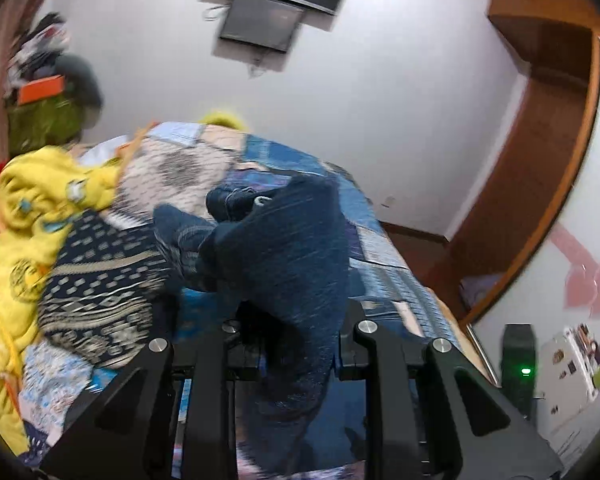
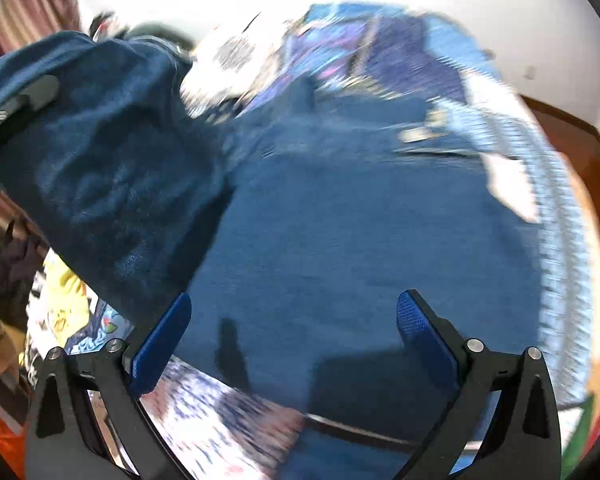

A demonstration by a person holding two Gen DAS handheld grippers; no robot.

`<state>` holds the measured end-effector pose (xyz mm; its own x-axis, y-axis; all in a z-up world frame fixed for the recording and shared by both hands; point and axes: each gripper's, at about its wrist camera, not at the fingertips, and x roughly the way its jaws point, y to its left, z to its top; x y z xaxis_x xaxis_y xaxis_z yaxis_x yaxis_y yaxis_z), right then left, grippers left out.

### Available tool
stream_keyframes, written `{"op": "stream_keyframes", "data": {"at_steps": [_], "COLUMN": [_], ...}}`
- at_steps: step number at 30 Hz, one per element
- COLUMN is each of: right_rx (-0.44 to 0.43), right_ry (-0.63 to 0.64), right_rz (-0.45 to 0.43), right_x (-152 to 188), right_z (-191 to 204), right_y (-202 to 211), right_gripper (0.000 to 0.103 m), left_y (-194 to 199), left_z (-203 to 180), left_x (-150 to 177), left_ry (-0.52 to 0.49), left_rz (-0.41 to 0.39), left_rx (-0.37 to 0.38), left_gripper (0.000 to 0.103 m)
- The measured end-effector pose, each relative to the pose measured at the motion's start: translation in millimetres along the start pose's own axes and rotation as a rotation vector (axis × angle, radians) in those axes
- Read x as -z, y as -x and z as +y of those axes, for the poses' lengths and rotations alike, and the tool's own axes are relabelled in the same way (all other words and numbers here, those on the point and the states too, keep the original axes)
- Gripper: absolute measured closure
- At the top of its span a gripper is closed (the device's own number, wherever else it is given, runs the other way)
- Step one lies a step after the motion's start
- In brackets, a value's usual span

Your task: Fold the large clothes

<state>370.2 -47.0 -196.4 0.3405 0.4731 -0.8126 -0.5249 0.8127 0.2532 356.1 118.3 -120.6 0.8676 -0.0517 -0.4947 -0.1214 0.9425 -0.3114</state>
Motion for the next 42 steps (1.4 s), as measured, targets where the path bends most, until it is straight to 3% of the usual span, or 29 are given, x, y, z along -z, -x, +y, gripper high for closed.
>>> {"op": "stream_keyframes", "data": {"at_steps": [5, 10, 16, 18, 20, 23, 26, 30, 34, 39, 42], "right_rx": [0.09, 0.105, 0.143, 0.16, 0.174, 0.191, 0.23, 0.222, 0.219, 0.231, 0.294], "right_ry": [-0.204, -0.398, -0.48, -0.481, -0.477, -0.458, -0.418, -0.345, -0.257, -0.189, -0.167], "right_rz": [-0.068, -0.044, -0.043, -0.047, -0.057, -0.077, -0.119, -0.178, -0.199, -0.145, -0.082], "right_x": [37, 82, 115, 117, 115, 107, 90, 73, 49, 42, 47], "right_z": [-73, -128, -161, -164, -166, -164, -156, -137, -116, -106, -114], "right_y": [49, 67, 88, 94, 98, 105, 109, 121, 112, 84, 66], "right_gripper": [0.001, 0.001, 0.001, 0.001, 0.001, 0.001, 0.001, 0.001, 0.001, 0.001, 0.001], "left_y": [-24, -67, -98, -99, -90, -71, -45, -19, -11, -23, -37], "left_z": [-88, -169, -203, -203, -204, -196, -184, -149, -109, -64, -48], "left_x": [20, 72, 130, 137, 136, 126, 110, 82, 62, 61, 77], "left_ry": [-0.114, -0.265, -0.45, -0.507, -0.524, -0.46, -0.399, -0.356, -0.364, -0.326, -0.323], "left_rz": [0.052, 0.207, 0.392, 0.43, 0.448, 0.484, 0.428, 0.316, 0.242, 0.291, 0.351], "left_rx": [0.105, 0.181, 0.181, 0.169, 0.188, 0.269, 0.23, 0.155, 0.001, -0.084, -0.115], "left_gripper": [0.082, 0.082, 0.081, 0.077, 0.062, 0.039, 0.022, 0.014, 0.009, 0.009, 0.009]}}
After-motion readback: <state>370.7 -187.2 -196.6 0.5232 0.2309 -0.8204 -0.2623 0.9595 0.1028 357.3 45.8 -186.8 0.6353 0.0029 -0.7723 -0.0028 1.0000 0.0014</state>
